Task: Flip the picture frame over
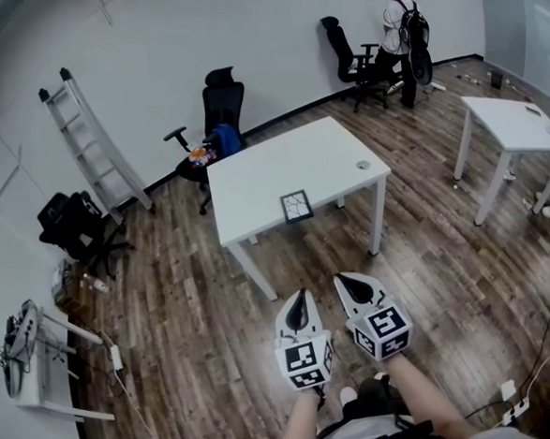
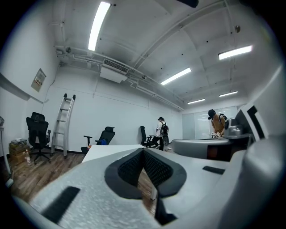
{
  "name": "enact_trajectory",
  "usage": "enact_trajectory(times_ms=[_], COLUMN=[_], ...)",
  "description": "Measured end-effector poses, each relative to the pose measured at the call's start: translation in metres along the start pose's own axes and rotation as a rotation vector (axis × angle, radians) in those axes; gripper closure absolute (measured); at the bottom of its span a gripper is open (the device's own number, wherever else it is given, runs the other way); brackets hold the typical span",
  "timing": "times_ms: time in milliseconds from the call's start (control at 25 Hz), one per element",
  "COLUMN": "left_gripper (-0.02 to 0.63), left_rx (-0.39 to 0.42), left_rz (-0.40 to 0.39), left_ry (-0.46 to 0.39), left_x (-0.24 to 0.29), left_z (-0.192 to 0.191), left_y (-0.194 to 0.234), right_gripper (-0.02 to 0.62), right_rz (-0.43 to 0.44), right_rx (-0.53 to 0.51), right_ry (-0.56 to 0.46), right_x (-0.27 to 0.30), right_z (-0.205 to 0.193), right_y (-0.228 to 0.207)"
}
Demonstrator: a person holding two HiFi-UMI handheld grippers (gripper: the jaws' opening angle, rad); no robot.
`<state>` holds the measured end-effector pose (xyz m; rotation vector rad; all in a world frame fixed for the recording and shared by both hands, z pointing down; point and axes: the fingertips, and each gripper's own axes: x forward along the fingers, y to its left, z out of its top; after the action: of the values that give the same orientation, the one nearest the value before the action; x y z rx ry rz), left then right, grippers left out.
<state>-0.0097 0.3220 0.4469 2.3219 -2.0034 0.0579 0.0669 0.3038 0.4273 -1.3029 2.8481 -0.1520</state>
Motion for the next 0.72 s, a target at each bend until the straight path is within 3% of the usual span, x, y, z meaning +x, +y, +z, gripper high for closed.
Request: enact_trajectory(times_ms=[360, 720], left_gripper=[0.606, 0.606], left_rx=[-0.01, -0.001], left_rz=[0.012, 0.028], left_ry=[0.019, 0.028], left_x=[0.039, 0.129], left_z=[-0.003, 0.002], left_y=[0.014, 0.027], right_gripper=[0.601, 0.601], right_rz=[-0.001, 0.034], right_rx=[0.008, 0.021], right_ry=[0.023, 0.031], right_x=[0.032, 0.105], right_z=[-0.006, -0.006], right_y=[-0.021, -0.076])
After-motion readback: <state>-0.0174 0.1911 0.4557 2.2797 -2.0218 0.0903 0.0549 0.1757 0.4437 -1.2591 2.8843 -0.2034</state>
